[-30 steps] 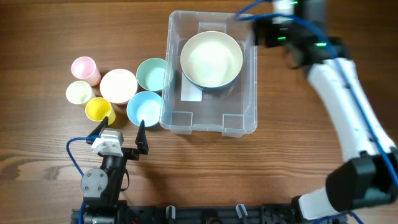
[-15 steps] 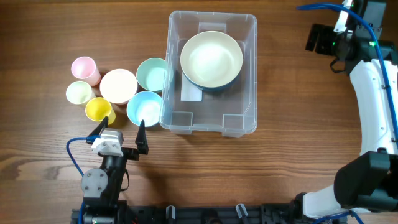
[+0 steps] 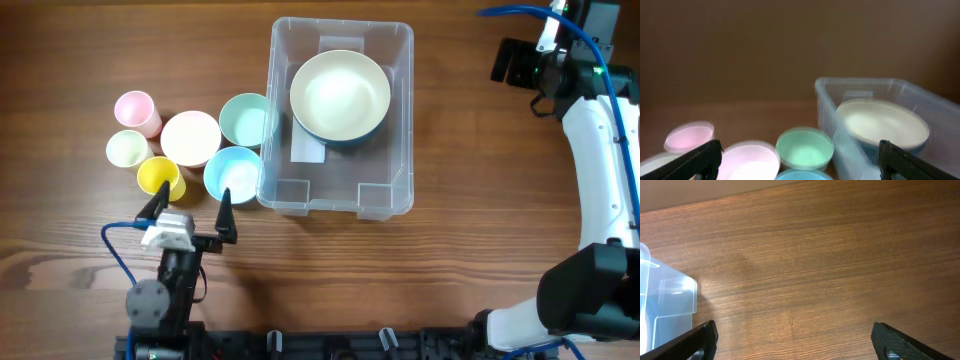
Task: Pack container
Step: 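Move the left gripper forward to the yellow cup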
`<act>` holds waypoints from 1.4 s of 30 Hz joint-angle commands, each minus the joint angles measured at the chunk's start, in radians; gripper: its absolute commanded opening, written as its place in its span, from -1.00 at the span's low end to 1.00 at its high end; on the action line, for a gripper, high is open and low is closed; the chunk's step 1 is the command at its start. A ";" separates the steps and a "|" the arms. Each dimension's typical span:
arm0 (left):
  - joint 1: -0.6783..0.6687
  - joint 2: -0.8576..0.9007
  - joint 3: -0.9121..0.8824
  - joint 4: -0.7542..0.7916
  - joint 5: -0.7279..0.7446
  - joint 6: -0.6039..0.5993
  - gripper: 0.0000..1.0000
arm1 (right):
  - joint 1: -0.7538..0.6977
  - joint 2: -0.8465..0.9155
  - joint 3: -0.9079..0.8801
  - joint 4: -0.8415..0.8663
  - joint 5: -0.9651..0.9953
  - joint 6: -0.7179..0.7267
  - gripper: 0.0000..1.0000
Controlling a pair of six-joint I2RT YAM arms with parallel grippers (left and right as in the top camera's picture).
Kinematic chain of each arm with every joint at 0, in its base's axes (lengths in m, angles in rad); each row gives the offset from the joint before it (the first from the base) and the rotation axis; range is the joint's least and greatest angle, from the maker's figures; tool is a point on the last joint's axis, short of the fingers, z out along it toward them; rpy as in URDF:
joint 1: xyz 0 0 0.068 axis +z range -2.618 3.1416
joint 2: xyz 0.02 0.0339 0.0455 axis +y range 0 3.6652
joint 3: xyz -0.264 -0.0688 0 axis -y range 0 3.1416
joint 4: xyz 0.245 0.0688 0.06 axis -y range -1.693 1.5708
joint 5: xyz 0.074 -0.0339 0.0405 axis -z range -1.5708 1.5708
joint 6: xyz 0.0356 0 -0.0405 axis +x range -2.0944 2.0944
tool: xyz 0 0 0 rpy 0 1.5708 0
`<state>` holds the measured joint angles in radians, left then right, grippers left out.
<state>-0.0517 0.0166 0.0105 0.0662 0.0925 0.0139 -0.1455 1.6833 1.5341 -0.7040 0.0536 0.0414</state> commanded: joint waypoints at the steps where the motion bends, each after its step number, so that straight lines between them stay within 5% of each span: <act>1: -0.003 0.000 -0.005 0.110 0.095 0.002 1.00 | 0.002 0.011 0.004 -0.003 0.013 0.014 0.99; 5: -0.003 0.000 0.025 0.110 0.053 -0.134 0.99 | 0.002 0.011 0.004 -0.003 0.013 0.014 0.99; 8: -0.003 0.010 0.126 -0.043 -0.033 -0.229 0.99 | 0.002 0.011 0.004 -0.003 0.013 0.014 1.00; 16: -0.003 0.196 0.699 -0.502 -0.039 -0.235 0.99 | 0.002 0.011 0.004 -0.003 0.013 0.013 0.99; 20: -0.003 0.254 0.873 -0.687 0.091 -0.235 0.99 | 0.002 0.011 0.004 -0.003 0.013 0.014 0.99; 27: -0.003 0.260 0.887 -0.712 0.024 -0.267 0.99 | 0.002 0.011 0.004 -0.003 0.013 0.014 0.99; 33: -0.003 0.353 0.887 -0.935 -0.429 -0.668 0.99 | 0.002 0.011 0.004 -0.003 0.013 0.013 0.99; 42: -0.002 0.745 0.887 -0.966 -0.367 -0.704 0.99 | 0.002 0.011 0.004 -0.003 0.013 0.013 0.99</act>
<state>-0.0517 0.6197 0.8951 -0.8951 -0.2508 -0.6353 -0.1459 1.6833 1.5341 -0.7105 0.0536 0.0414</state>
